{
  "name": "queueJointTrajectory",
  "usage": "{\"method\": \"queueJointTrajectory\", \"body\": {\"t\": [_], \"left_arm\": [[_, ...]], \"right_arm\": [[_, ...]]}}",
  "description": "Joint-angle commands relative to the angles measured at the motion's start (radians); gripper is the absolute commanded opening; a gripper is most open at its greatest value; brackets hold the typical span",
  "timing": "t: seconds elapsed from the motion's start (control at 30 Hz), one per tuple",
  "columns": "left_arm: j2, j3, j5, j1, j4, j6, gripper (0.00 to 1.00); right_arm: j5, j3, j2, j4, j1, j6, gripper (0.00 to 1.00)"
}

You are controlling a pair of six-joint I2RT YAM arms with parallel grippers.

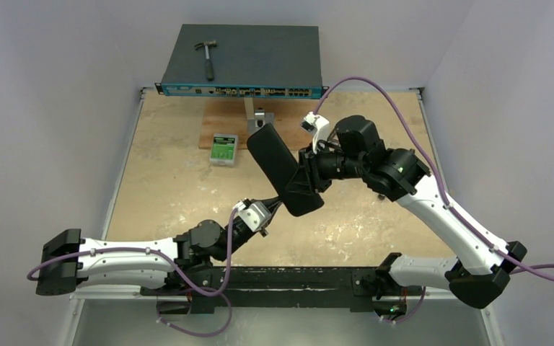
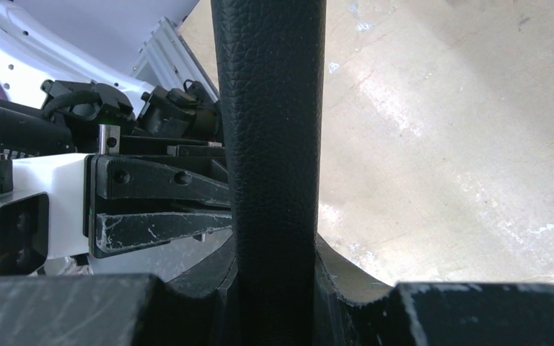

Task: Sort the hair-cutting tools
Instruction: Zip the hairdressing tool bag.

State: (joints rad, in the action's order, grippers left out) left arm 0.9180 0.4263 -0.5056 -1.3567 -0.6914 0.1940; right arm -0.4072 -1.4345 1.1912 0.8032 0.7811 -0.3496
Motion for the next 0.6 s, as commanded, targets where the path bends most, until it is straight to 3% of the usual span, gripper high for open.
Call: {"method": "queueJointTrajectory", "body": {"t": [0.0, 0.57], "left_arm": [[-0.044, 0.036, -0.093, 0.001, 0.02, 0.021, 0.0], [-0.154, 0.057, -0.285, 0.003, 0.134, 0.158, 0.0]], "right_arm": [[-0.005, 0.018, -0.044, -0.035, 0.007, 0.008, 0.0], [-0.018, 0.136, -0.105, -0.002, 0.007, 0.049, 0.0]]}}
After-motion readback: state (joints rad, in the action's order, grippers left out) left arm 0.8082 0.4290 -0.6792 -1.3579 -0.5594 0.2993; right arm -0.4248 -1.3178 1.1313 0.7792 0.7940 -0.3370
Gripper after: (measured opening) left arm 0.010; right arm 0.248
